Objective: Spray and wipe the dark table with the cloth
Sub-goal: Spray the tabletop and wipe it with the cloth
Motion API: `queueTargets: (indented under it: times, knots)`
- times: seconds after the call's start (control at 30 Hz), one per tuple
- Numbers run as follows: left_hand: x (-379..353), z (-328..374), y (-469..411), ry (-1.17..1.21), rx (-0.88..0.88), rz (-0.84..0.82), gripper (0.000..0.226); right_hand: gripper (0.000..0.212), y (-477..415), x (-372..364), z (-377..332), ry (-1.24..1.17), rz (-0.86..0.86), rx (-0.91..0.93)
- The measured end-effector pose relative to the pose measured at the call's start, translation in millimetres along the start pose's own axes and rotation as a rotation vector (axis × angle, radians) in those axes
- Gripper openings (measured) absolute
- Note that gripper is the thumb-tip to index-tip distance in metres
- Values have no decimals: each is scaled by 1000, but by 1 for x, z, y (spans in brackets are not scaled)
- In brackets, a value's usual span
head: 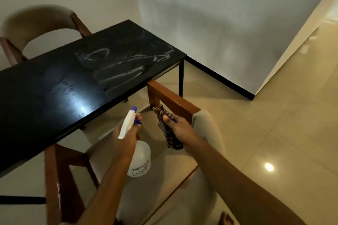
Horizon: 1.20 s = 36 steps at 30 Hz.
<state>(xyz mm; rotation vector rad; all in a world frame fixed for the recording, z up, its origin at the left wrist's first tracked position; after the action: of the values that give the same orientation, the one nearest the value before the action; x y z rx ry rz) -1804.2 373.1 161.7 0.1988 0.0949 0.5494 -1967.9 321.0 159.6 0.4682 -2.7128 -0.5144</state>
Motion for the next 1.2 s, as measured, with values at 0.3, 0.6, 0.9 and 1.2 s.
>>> queueTargets:
  times: [0.3,0.6,0.9,1.2]
  knots:
    - [-109,35,15,5,-136,157,36,38,-19,124,-2,-379,-189,-12]
    - [-145,39,-1,41,-124,355,30,43,-83,165,-26,-415,-347,-80]
    - [-176,55,-66,5,-70,510,28,45,-193,182,-57,-245,-584,-54]
    - [-162,48,-120,-185,159,710,23,39,-301,162,-107,-228,-663,-40]
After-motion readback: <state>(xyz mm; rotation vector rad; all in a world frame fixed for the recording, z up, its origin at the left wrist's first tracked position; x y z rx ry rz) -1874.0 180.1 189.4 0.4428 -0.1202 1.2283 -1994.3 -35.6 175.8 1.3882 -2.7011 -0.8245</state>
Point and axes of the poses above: each hand's wrist, its own y-axis away from the middle knuckle, its own x-axis out of the back of the hand, z = x × y, the point moved 1 cm from there along -y, towards the middle knuckle, and after that the axes turned 13 degrees about y, right-handed, at the moved point
